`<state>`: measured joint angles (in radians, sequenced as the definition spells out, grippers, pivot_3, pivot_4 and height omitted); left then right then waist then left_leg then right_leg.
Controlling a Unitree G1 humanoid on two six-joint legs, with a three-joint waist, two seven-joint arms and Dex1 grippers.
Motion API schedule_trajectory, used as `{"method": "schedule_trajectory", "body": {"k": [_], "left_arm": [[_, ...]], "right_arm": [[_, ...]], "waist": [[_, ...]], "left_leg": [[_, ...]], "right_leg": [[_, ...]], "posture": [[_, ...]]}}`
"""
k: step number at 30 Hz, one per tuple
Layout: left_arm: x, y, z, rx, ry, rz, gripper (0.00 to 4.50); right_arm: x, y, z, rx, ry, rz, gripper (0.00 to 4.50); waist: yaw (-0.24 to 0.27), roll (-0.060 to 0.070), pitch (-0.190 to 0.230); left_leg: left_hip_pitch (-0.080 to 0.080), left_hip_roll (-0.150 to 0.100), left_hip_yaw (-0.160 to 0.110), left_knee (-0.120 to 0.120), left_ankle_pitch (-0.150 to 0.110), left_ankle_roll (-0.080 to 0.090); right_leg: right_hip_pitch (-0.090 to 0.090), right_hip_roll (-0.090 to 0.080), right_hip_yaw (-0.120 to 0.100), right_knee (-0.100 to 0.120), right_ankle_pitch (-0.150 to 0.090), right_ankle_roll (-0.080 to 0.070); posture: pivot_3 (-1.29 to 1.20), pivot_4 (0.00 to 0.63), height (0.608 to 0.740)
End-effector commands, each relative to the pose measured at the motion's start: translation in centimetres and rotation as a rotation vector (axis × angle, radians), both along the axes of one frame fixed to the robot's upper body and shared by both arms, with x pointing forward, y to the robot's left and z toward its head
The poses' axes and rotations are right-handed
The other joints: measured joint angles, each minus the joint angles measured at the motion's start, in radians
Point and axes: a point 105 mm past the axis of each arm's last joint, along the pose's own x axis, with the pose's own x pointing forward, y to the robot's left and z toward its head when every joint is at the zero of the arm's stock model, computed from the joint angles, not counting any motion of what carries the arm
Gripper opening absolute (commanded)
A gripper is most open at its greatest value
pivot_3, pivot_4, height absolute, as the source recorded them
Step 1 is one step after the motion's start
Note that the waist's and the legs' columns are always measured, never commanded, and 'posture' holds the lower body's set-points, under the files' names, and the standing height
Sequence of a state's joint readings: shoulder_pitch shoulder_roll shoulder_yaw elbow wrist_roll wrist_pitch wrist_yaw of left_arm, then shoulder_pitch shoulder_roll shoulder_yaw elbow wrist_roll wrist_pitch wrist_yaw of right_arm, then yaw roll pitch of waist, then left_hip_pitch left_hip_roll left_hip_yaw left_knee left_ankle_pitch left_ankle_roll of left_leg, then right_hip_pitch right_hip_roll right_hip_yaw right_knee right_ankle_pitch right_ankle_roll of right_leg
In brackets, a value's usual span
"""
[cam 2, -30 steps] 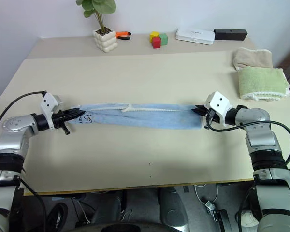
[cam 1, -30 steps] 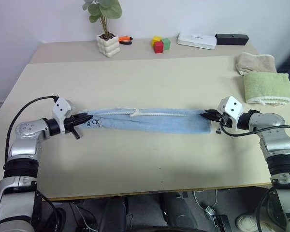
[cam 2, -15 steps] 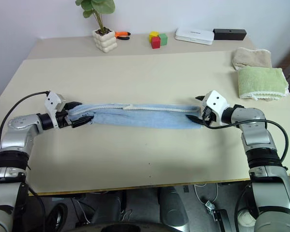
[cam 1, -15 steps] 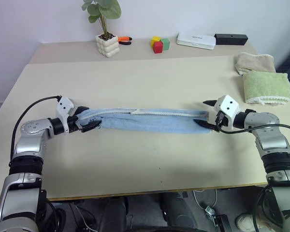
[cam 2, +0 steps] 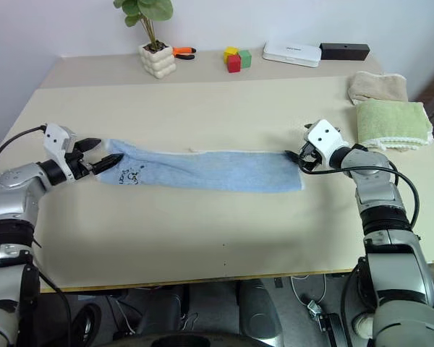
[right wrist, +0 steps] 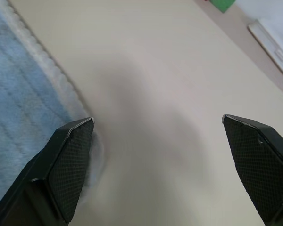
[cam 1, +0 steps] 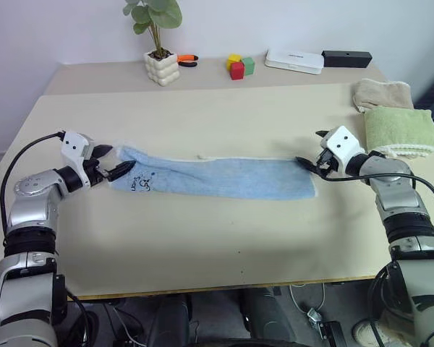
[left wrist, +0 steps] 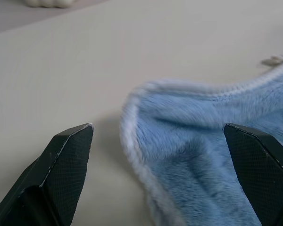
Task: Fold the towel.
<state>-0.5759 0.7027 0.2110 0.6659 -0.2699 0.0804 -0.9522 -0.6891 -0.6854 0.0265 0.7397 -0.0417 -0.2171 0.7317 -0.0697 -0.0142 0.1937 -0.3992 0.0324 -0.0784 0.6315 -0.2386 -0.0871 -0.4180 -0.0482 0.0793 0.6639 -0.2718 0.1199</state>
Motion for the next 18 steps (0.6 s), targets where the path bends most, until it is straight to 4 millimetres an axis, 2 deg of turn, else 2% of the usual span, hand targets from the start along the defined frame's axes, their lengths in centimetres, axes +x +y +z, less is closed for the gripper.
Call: {"method": "schedule_trajectory", "body": {"k": [1, 4, 8, 10, 13, 15, 18], "left_arm": [[0.0, 1.3, 2.5, 0.003, -0.07, 0.034, 4.5], [-0.4, 1.3, 3.1, -0.036, -0.067, 0.025, 4.5], [-1.3, 0.3, 3.1, -0.061, -0.051, -0.028, 4.5], [-2.1, -0.9, 3.0, -0.078, -0.026, -0.08, 4.5], [-3.1, -2.5, 2.9, -0.058, -0.03, -0.135, 4.5], [-3.2, -2.8, 3.3, -0.071, -0.058, -0.129, 4.5], [-2.7, -3.0, 4.1, -0.187, -0.07, -0.079, 4.5]], "right_arm": [[0.4, 0.1, 2.2, 0.017, -0.077, 0.004, 4.45], [0.0, 0.7, 3.3, 0.124, -0.085, 0.032, 4.45], [-2.3, 2.9, 4.3, 0.275, -0.043, 0.169, 4.45], [-4.1, 4.1, 4.0, 0.324, 0.029, 0.243, 4.45], [-6.3, 5.1, 3.0, 0.304, 0.119, 0.309, 4.45], [-6.4, 5.1, 3.0, 0.317, 0.118, 0.285, 4.45], [-5.2, 4.7, 3.7, 0.469, 0.082, 0.163, 4.45]], "waist": [[0.0, 0.0, 0.0], [-0.001, 0.0, 0.0], [0.0, 0.0, 0.0], [0.001, 0.0, 0.0], [0.004, 0.0, 0.0], [0.004, 0.0, 0.0], [0.003, 0.0, 0.0]], "left_leg": [[0.0, 0.0, 0.0, 0.0, 0.0, 0.0], [0.0, 0.0, 0.0, 0.0, 0.0, 0.0], [0.0, 0.0, 0.0, -0.001, 0.0, 0.0], [0.0, 0.0, -0.001, -0.001, 0.0, 0.0], [0.0, 0.0, -0.001, 0.0, 0.0, 0.0], [0.0, 0.0, -0.001, 0.001, 0.0, 0.0], [0.006, 0.0, -0.001, 0.0, 0.0, 0.0]], "right_leg": [[0.0, 0.0, 0.0, 0.0, 0.0, 0.0], [0.0, 0.0, 0.0, 0.0, 0.0, 0.0], [0.0, 0.0, 0.0, 0.0, 0.0, 0.0], [0.0, 0.0, 0.0, 0.0, 0.0, 0.0], [0.001, 0.0, 0.0, 0.0, 0.0, 0.0], [0.002, 0.0, 0.0, 0.0, 0.0, 0.0], [0.007, 0.0, 0.0, -0.001, 0.0, 0.0]], "posture": [[0.0, 0.15, 0.74], [0.0, 0.15, 0.74], [0.0, 0.15, 0.74], [0.0, 0.15, 0.74], [0.0, 0.15, 0.74], [0.0, 0.15, 0.74], [0.0, 0.15, 0.74]]}}
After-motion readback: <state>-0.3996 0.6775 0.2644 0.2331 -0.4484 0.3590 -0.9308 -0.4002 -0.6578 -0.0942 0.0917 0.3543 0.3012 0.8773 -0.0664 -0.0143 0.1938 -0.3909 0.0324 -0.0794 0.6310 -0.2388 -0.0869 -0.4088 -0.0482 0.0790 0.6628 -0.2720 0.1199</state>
